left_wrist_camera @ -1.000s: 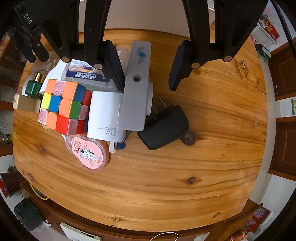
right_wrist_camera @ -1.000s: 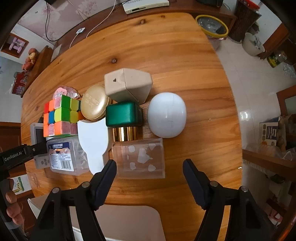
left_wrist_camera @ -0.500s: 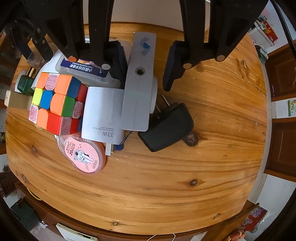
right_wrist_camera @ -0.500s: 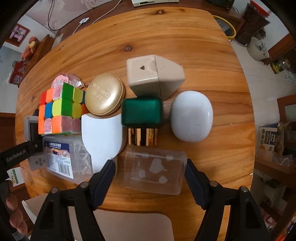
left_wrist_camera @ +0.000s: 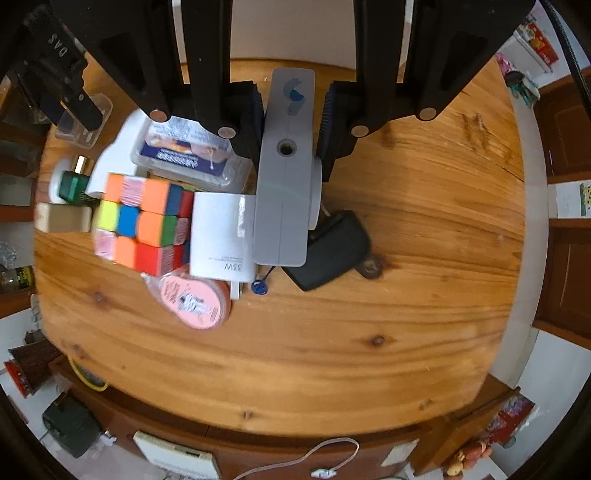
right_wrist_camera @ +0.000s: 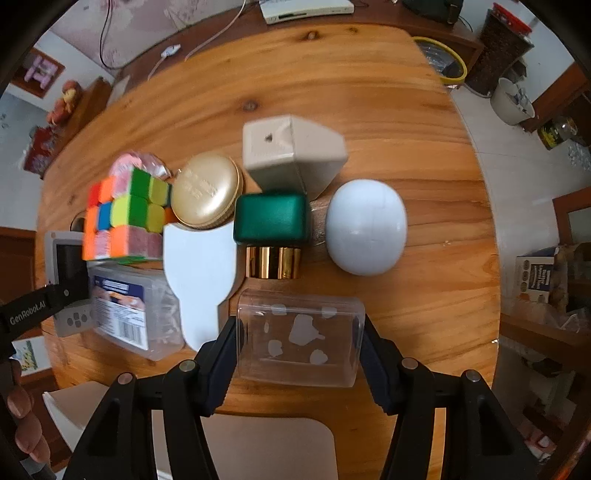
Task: Organize rigid objects
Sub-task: 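Carry the white device with the left tool while the right tool carries the clear box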
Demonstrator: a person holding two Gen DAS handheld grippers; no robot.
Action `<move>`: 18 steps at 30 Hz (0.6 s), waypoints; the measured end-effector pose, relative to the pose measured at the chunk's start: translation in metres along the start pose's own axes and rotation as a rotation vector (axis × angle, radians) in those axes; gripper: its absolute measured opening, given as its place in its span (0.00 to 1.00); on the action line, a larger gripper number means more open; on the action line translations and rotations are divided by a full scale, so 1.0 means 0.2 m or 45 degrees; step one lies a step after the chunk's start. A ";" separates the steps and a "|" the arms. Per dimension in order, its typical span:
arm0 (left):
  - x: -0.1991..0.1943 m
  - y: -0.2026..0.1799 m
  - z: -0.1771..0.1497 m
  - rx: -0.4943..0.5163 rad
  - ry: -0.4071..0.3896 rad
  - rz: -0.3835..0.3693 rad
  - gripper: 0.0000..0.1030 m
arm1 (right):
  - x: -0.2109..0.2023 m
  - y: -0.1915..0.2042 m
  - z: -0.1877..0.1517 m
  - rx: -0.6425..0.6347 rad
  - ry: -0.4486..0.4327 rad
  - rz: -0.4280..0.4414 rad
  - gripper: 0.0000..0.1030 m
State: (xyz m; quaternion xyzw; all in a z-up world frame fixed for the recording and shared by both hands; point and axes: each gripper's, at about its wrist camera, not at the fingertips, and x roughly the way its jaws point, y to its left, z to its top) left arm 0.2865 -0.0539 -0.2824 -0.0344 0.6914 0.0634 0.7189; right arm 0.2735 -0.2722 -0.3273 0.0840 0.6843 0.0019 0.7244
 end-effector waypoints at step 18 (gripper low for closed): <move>-0.80 0.24 -0.62 0.242 -0.280 -0.217 0.25 | -0.66 -0.02 -0.41 -0.049 -0.314 0.328 0.59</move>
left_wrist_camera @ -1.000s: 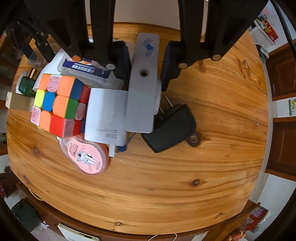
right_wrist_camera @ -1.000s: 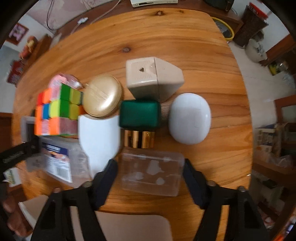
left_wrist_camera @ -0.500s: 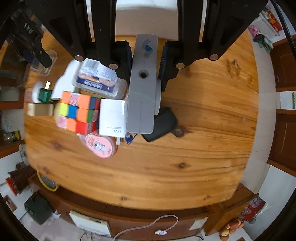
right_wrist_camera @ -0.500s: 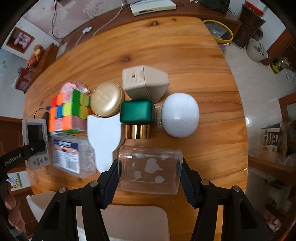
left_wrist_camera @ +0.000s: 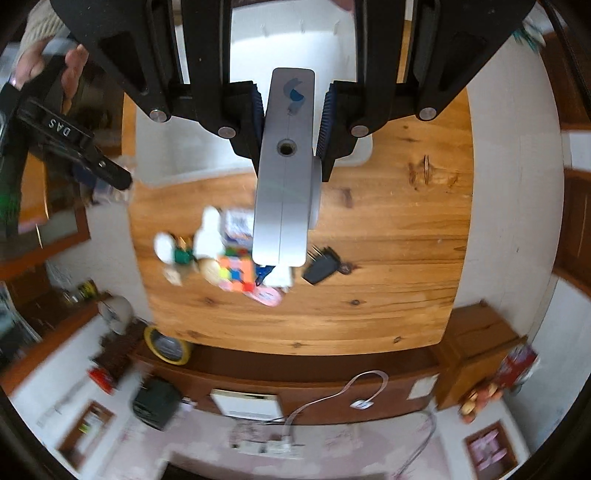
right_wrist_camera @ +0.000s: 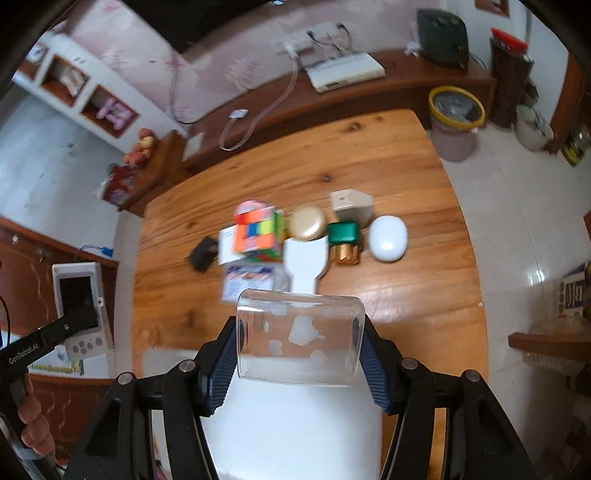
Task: Organize rigid objects
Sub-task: 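Carry the white device with the left tool while the right tool carries the clear box, then open the left tool over the tray while the right tool releases the clear box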
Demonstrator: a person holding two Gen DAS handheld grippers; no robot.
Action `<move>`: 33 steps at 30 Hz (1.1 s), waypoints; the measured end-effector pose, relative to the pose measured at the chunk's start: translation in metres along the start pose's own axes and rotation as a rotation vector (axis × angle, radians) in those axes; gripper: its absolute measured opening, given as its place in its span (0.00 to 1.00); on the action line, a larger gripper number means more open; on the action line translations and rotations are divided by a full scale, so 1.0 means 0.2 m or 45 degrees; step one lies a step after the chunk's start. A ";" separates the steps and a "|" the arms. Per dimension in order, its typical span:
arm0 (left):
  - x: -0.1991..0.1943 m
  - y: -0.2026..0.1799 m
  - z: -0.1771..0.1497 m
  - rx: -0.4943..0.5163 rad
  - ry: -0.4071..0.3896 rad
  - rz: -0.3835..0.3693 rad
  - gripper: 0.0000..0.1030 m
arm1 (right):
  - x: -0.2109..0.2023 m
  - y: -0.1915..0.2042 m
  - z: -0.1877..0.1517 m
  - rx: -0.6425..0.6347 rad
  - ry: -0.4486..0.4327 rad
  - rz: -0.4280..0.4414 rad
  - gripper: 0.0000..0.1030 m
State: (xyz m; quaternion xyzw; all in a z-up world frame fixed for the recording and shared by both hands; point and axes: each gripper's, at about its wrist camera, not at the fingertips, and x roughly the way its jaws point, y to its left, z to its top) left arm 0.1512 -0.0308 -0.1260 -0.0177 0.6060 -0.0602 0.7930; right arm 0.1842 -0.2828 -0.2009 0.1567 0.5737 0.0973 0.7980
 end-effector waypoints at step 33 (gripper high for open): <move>0.81 -0.16 -0.67 0.308 0.246 0.014 0.26 | 0.46 0.06 -0.97 -0.053 0.338 -0.378 0.60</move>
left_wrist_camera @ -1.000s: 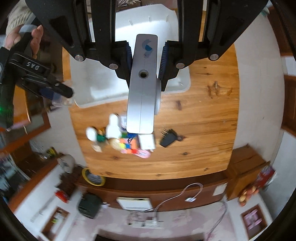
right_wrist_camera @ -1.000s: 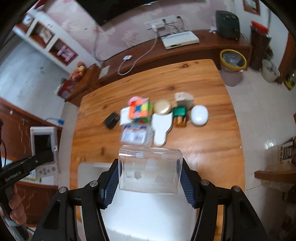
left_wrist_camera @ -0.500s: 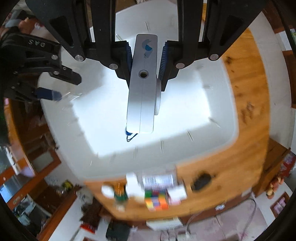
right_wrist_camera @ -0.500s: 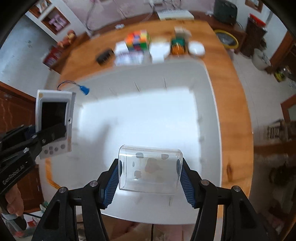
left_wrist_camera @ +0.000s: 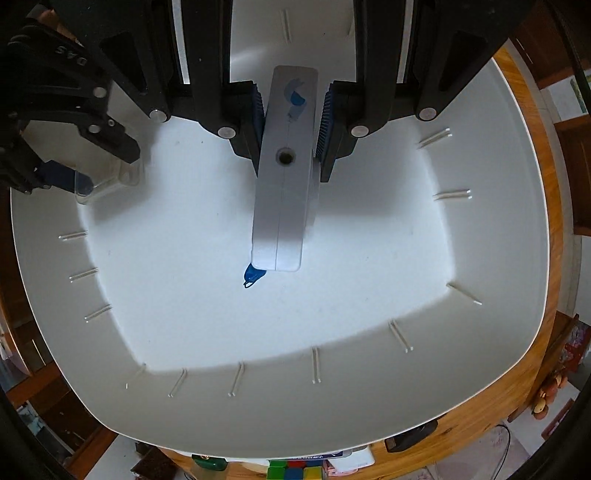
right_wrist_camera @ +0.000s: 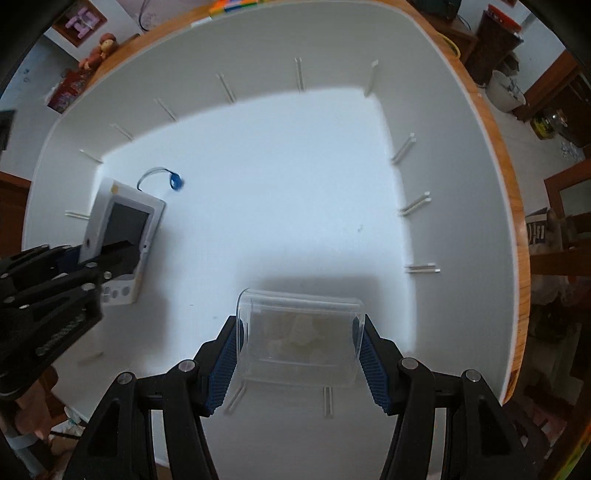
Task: Organize rigid objects
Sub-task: 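Open the left tool over the tray while the right tool releases the clear box, then raise both open tools away from the tray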
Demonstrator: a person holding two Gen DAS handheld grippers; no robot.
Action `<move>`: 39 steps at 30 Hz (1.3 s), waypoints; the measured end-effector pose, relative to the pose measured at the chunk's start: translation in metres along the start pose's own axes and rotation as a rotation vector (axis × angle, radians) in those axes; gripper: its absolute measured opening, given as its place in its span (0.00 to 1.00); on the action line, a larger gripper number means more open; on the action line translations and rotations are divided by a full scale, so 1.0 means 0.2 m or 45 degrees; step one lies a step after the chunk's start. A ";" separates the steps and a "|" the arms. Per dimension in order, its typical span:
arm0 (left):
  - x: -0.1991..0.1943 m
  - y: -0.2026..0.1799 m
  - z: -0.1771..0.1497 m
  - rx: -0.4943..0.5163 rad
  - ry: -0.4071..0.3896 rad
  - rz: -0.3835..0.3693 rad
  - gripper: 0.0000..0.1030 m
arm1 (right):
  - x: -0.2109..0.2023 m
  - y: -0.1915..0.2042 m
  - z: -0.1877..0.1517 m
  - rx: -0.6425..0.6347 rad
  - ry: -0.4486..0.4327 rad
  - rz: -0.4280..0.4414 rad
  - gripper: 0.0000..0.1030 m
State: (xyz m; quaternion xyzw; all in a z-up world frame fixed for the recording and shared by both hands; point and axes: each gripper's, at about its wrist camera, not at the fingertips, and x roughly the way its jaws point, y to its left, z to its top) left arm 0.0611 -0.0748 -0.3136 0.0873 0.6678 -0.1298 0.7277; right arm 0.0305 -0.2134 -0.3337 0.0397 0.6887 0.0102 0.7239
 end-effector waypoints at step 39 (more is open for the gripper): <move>-0.51 0.11 -0.08 -0.025 -0.208 -0.095 0.89 | -0.30 0.00 0.00 0.041 -0.176 0.134 0.78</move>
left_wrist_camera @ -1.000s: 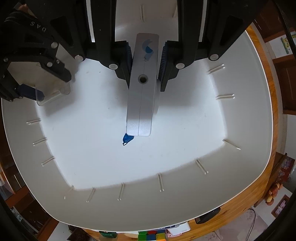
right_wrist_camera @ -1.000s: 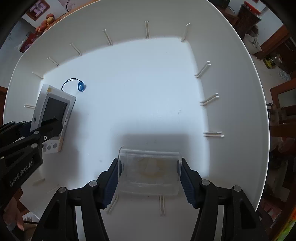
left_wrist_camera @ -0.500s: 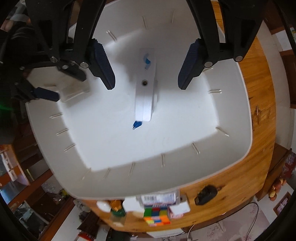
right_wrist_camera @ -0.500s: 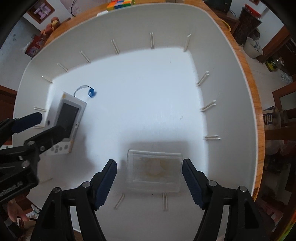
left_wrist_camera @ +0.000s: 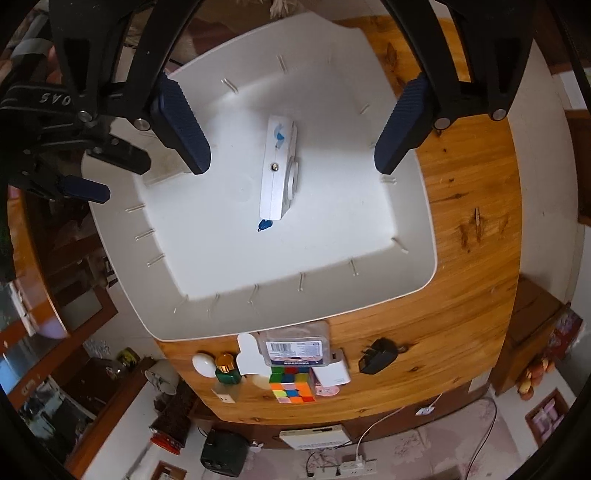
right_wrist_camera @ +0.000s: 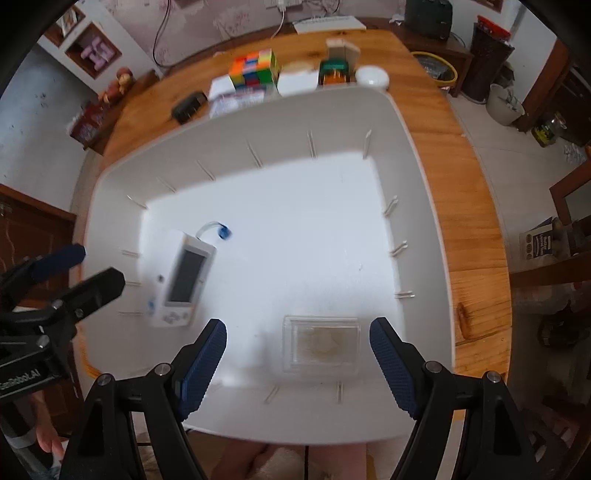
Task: Organize rigid objects
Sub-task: 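Raise both open tools away from the tray, then grasp the black charger with the left tool while the right tool grasps the Rubik's cube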
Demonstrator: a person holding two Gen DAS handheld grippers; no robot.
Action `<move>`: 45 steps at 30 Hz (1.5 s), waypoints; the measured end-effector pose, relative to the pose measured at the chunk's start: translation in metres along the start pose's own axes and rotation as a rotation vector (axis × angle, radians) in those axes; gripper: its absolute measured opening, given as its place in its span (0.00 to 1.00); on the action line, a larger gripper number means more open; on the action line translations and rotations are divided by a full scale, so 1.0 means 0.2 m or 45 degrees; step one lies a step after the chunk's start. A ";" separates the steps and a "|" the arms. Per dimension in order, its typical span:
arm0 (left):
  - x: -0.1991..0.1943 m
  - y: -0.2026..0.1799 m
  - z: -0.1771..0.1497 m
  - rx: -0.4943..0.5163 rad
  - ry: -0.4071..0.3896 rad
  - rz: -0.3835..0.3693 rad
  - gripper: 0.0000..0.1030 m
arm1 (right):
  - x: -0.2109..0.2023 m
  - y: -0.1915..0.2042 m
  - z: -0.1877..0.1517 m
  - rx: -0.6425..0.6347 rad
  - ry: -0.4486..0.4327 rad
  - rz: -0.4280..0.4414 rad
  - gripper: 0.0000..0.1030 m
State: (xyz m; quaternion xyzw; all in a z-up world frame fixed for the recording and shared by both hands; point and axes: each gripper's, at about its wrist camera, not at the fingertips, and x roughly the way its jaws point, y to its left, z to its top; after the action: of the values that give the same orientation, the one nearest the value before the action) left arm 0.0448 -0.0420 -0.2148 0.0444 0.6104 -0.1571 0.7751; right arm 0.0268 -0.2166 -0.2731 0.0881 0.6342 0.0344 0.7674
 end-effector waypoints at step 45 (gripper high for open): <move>-0.80 0.13 0.50 -0.142 -0.535 0.170 0.89 | -0.96 0.11 0.39 -0.409 -0.702 -0.177 0.78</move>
State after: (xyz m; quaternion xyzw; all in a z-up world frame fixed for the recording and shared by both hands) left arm 0.1132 -0.0138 -0.0385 0.0080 0.4390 -0.0772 0.8951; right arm 0.0673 -0.2344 -0.0694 -0.0715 0.3933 0.0565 0.9149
